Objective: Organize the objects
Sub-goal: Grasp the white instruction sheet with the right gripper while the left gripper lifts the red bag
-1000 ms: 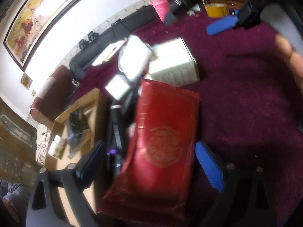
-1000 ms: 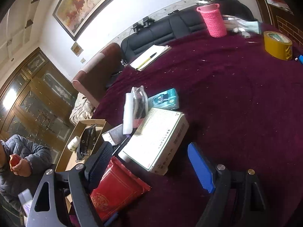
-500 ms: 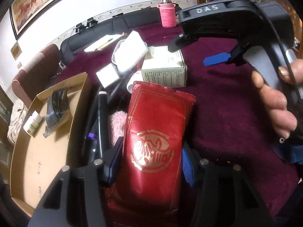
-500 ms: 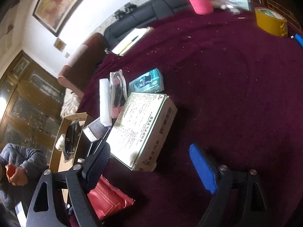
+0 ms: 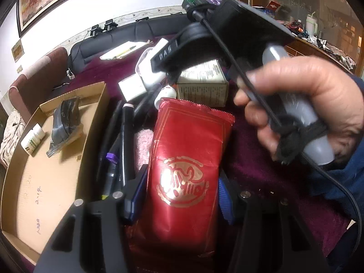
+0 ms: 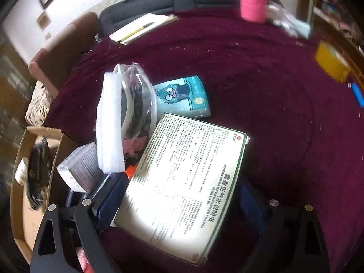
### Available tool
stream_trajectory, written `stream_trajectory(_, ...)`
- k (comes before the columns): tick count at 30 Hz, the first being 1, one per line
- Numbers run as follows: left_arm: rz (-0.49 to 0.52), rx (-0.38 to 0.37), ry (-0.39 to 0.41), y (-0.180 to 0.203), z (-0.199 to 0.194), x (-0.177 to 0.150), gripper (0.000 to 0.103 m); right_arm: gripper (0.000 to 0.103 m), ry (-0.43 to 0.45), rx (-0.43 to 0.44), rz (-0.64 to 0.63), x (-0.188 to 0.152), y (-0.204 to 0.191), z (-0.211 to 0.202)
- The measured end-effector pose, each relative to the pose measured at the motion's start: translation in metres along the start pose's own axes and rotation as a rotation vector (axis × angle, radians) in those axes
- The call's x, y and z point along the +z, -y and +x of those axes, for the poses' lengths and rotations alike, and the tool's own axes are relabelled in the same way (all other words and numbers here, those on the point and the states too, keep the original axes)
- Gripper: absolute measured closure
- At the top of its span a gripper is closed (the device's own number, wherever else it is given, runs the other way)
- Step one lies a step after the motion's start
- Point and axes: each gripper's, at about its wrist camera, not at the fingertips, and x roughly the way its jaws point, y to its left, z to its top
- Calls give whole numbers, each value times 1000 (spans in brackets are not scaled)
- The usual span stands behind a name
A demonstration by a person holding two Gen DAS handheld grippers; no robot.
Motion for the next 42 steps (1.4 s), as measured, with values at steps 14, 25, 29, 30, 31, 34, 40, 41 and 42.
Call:
stream_trajectory(14,-115,-74,14,-2,3,23,49,17,142,179,61,-25,85,-42)
stream_trajectory(25,-116,-83,21,16,9,37,49,17,184,242,83,-19,87,-56)
stream_trajectory(29,-118,-80,17,14,8,36,49,17,186,242,75,-20,86,-57)
stream_trajectory(30,-124,-79,22,12,6,36,49,17,186,241,72,-21,85,-57)
stream_trajectory(31,-130,-81,27,10,5,36,49,17,186,238,70,-21,84,-56)
stream_trajectory(34,-148,-83,42,4,-2,37,49,17,183,239,70,-21,84,-54)
stream_trajectory(40,-193,-75,89,-13,-19,36,49,17,199,219,67,-23,82,-54)
stream_trajectory(41,-201,-69,95,-17,-22,36,49,17,199,216,67,-23,82,-53)
stream_trajectory(42,-212,-61,103,-22,-25,35,49,17,197,216,66,-23,81,-53)
